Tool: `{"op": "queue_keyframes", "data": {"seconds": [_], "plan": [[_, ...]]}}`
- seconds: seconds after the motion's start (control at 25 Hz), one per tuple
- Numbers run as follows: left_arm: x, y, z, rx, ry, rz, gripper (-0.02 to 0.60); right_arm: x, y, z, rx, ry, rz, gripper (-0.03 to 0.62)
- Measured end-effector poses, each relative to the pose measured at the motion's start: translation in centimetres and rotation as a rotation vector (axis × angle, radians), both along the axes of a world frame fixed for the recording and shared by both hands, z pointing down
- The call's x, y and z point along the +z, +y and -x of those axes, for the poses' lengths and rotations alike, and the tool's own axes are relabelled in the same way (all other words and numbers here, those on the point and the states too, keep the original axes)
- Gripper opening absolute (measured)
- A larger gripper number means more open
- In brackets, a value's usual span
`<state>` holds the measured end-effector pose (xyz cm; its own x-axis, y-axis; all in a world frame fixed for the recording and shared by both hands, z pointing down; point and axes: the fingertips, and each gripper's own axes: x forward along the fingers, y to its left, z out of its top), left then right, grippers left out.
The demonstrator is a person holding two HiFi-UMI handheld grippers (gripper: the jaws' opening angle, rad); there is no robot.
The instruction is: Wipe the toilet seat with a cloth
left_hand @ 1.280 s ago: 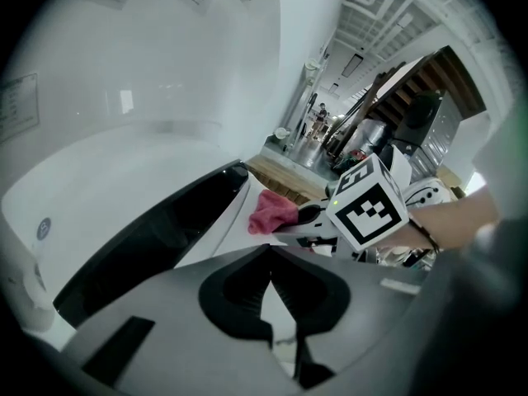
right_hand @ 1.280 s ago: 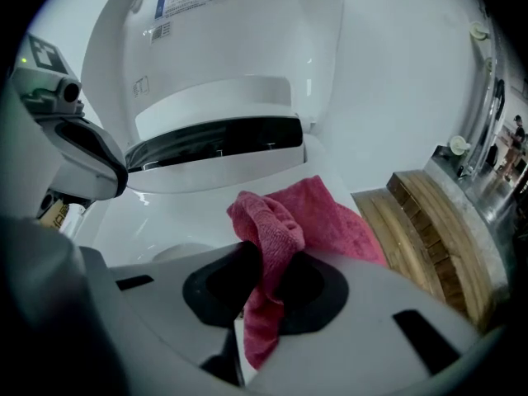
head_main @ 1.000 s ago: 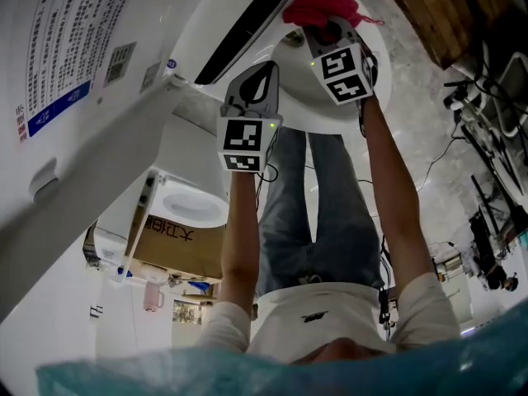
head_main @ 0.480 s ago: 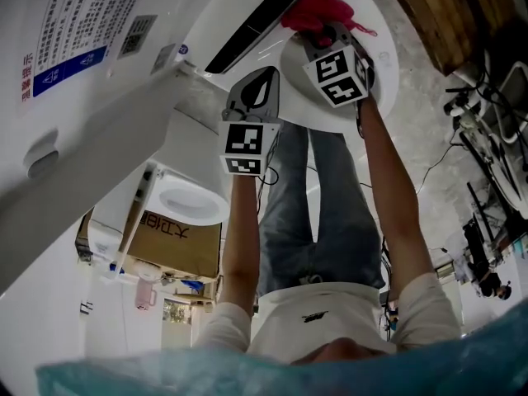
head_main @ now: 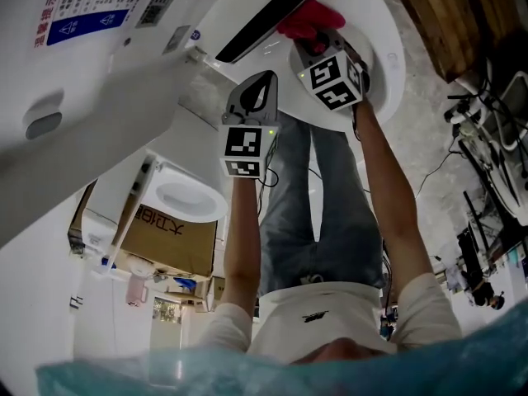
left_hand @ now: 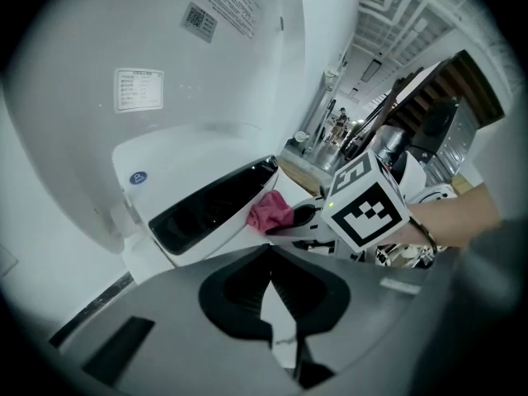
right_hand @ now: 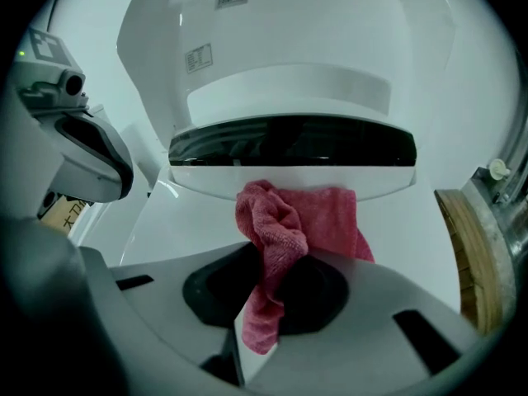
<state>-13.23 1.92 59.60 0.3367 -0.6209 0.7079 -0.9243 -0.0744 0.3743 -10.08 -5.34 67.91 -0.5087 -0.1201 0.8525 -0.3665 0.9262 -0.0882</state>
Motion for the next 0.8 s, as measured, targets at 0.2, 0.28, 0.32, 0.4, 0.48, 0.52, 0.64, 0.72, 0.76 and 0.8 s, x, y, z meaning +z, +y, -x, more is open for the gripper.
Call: {"op": "queue_keyframes", "data": {"seconds": [0.2, 0.28, 0.32, 0.4, 0.48, 0.52, 0.64, 0.72, 0.76, 0.8], "plan": [[-0.5, 1.9, 0.3, -0.024, -0.007, 0.012, 0.006, -0.2, 2.2, 1.1, -0.041, -0.012, 0.017, 0.051], [-1.0, 2.6, 0.3, -0.032, -0.012, 0.012, 0.006, -0.6, 3.0, 1.5, -0.061, -0.016, 0.017, 0.051], [-1.3, 2.9, 0.3, -0.036, -0.015, 0.012, 0.006, -0.9, 3.3, 1.6, -0.072, -0.018, 0.017, 0.051], [-1.7, 3.6, 0.4, -0.046, -0.020, 0.014, 0.006, -1.1, 4.1, 1.9, -0.099, -0.021, 0.018, 0.051], [-2.1, 4.3, 0.5, -0.060, -0.024, 0.017, 0.006, -1.1, 5.2, 2.5, -0.135, -0.023, 0.022, 0.051], [-2.2, 4.8, 0.6, -0.064, -0.027, 0.017, 0.006, -1.1, 5.9, 2.7, -0.154, -0.023, 0.024, 0.051], [-2.7, 5.9, 0.7, -0.079, -0.035, 0.017, 0.007, -1.0, 8.0, 3.2, -0.204, -0.026, 0.043, 0.051], [-3.4, 6.5, 0.7, -0.088, -0.040, 0.017, 0.006, -1.1, 9.5, 3.2, -0.238, -0.027, 0.065, 0.051], [-3.8, 6.9, 0.6, -0.089, -0.044, 0.015, 0.006, -1.3, 10.1, 3.1, -0.250, -0.026, 0.075, 0.051], [-4.1, 7.2, 0.6, -0.089, -0.049, 0.014, 0.006, -1.5, 10.7, 3.0, -0.255, -0.026, 0.082, 0.051]]}}
